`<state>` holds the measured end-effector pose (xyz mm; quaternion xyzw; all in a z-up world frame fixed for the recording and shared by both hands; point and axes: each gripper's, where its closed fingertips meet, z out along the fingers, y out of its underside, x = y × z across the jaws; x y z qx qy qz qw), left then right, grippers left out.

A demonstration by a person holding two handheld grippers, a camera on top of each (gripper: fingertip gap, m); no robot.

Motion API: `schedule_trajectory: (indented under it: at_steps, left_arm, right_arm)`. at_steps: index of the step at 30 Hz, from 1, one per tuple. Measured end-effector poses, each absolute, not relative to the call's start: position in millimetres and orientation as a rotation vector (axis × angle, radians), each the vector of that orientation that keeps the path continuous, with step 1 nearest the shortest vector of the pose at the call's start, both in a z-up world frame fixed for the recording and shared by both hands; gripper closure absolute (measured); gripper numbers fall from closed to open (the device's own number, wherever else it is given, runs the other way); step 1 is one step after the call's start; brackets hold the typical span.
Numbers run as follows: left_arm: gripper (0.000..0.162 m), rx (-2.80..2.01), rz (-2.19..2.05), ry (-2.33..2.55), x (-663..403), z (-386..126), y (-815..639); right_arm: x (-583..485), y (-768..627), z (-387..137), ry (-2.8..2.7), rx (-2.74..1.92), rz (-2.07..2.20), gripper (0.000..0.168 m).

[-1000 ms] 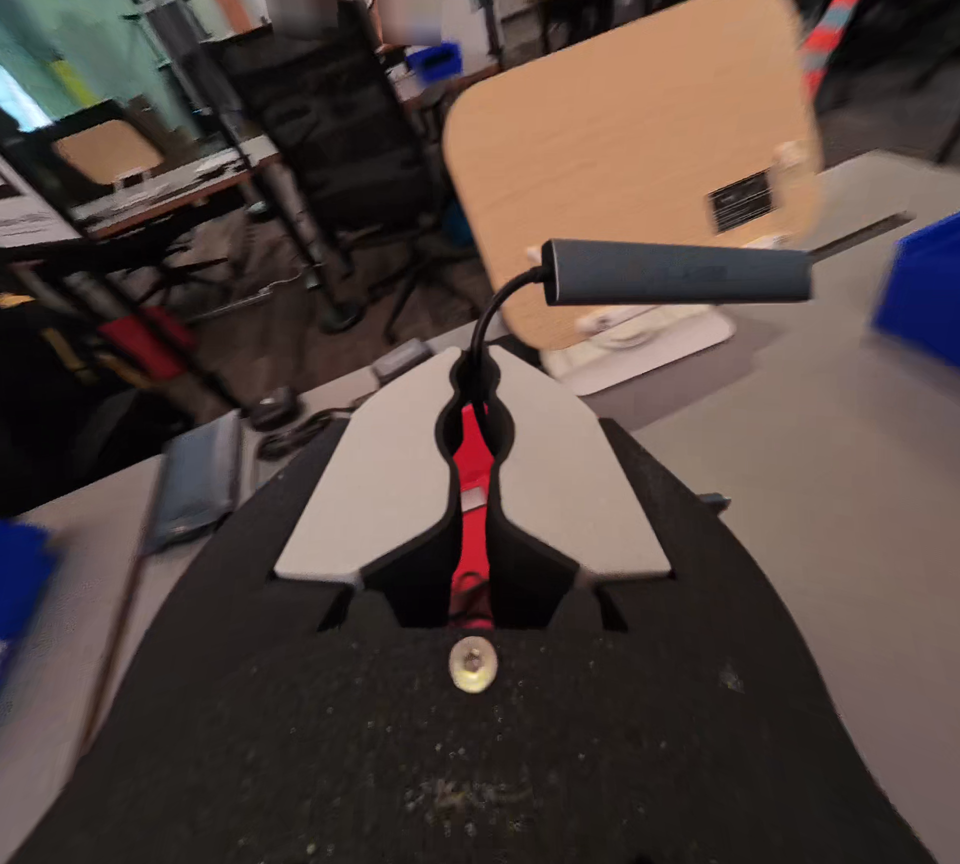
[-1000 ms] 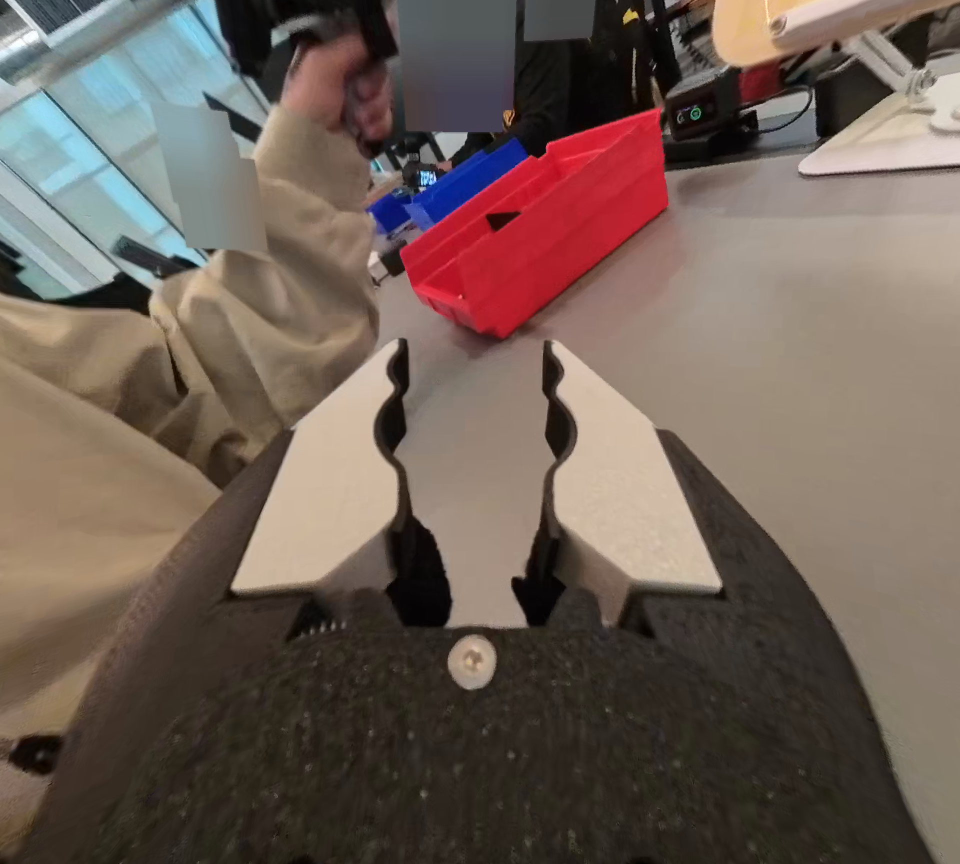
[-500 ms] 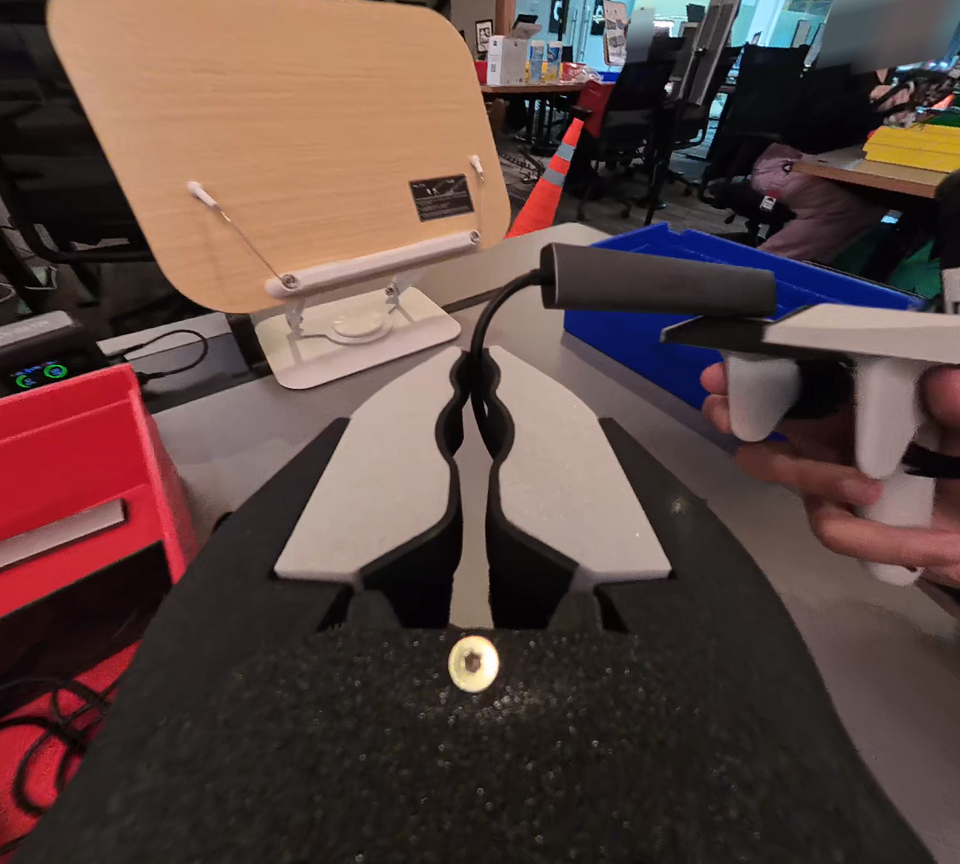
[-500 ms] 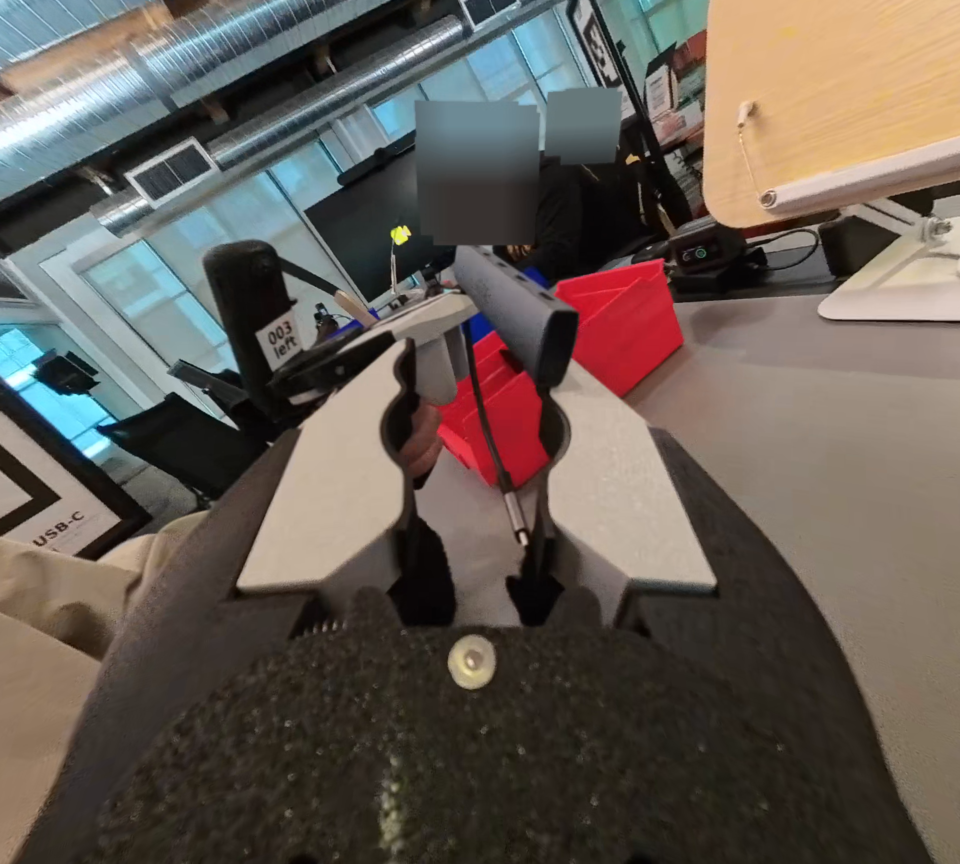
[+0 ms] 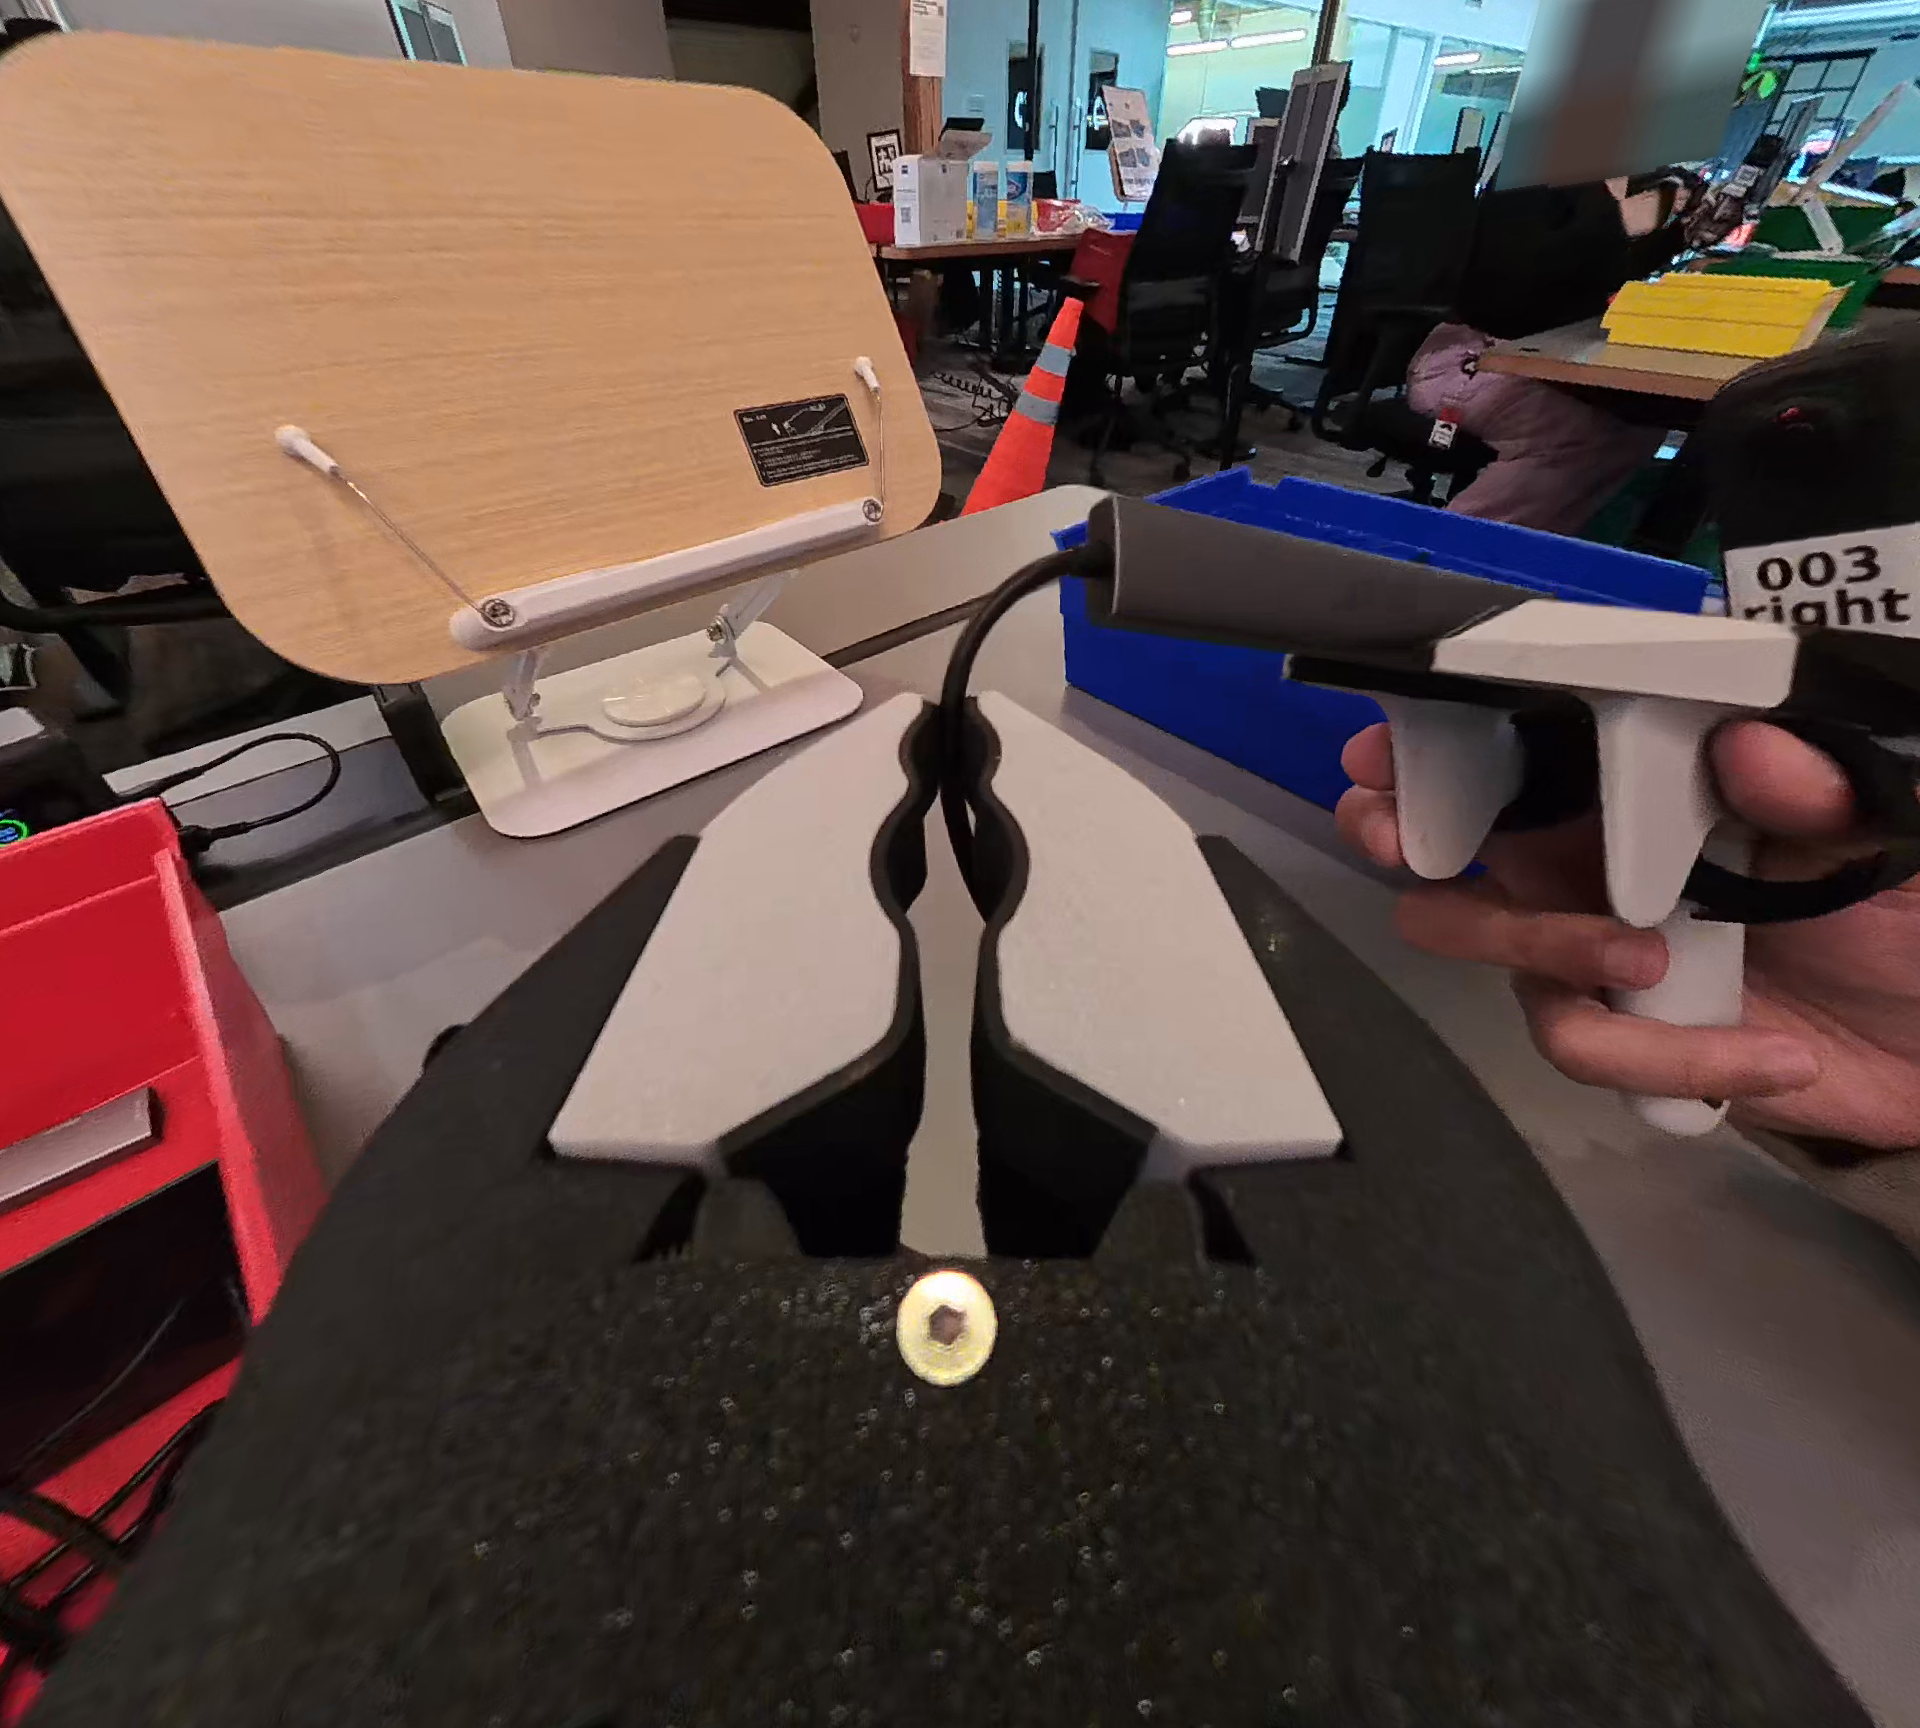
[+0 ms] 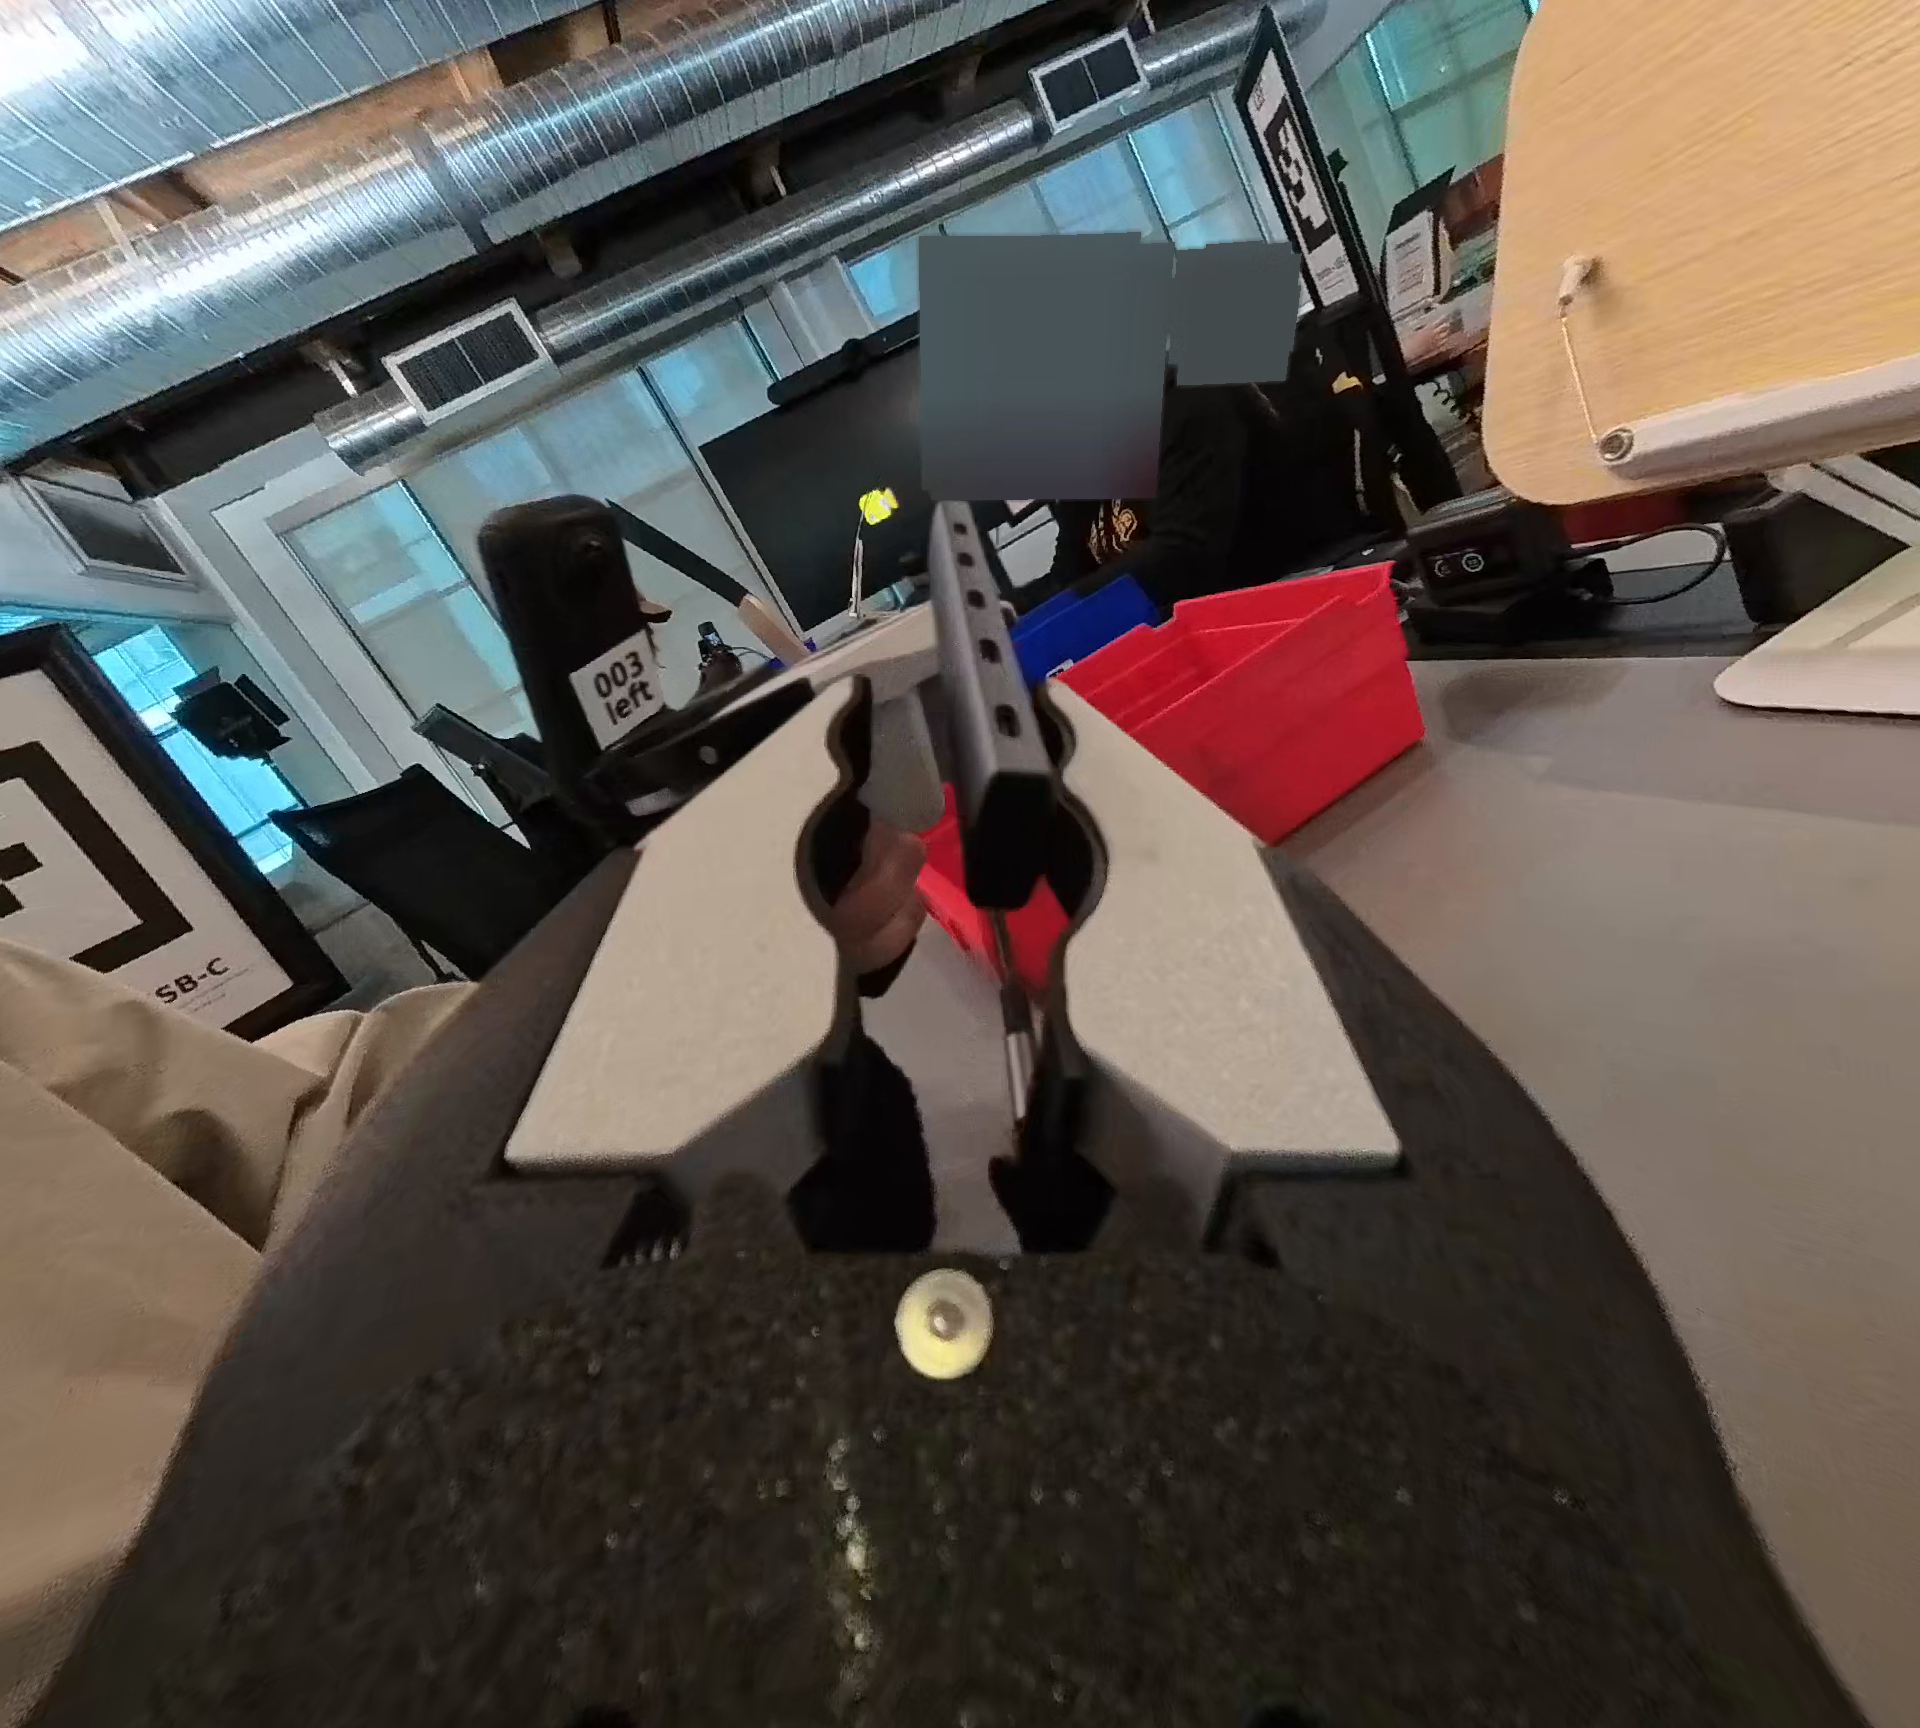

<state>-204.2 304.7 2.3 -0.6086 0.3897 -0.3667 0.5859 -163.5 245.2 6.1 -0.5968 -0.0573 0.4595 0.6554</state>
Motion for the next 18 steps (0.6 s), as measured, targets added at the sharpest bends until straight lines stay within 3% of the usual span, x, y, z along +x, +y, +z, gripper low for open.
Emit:
schedule_trajectory:
  at_steps: [6,9,18]
  left_arm:
    - [0.159,-1.426,-0.879,0.929,-199.7,-7.6,302.3]
    - [0.159,-1.428,-0.896,0.924,-197.4,-10.9,300.6]
    - [0.159,-1.431,-0.879,0.951,-198.6,-17.2,297.1]
  right_arm:
    - [-163.9,242.9,9.7,-0.139,-1.320,1.023,0.144]
    - [-160.9,244.2,9.2,-0.129,-1.314,0.980,0.159]
    - [-164.4,240.2,17.7,-0.377,-1.248,0.712,0.159]
